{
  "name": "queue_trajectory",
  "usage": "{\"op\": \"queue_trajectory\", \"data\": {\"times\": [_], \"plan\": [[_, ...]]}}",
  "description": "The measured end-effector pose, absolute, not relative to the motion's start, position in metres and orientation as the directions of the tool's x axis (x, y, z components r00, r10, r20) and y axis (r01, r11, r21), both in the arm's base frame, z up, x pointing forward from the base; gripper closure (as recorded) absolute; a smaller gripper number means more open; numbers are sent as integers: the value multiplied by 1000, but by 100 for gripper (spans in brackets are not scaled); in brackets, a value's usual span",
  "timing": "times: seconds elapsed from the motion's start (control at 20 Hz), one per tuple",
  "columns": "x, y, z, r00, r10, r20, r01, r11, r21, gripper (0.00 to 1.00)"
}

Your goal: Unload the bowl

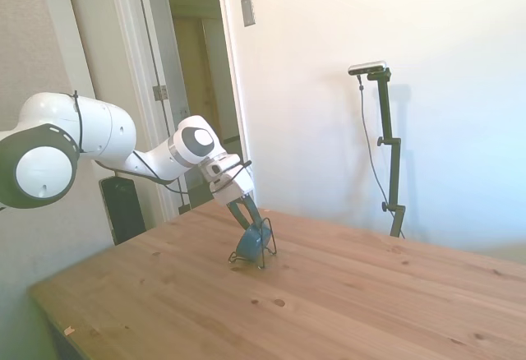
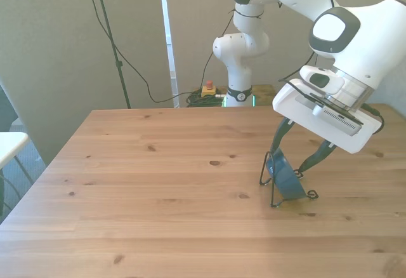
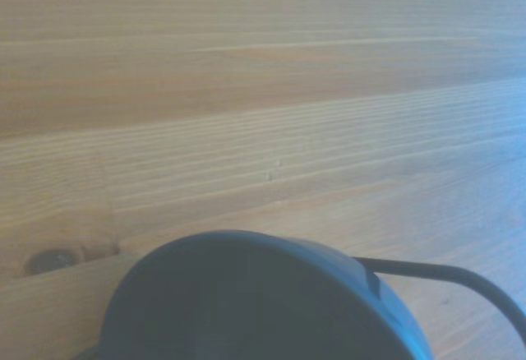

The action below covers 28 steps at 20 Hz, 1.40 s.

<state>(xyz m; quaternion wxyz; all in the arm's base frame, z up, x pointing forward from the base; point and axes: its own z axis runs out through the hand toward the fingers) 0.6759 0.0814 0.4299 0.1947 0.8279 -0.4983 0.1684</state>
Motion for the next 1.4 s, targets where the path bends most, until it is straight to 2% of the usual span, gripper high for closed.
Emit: {"op": "queue_trajectory", "data": {"times": [1.4], "plan": [[686, 101, 420, 453, -670, 587, -891, -326, 315, 100]]}}
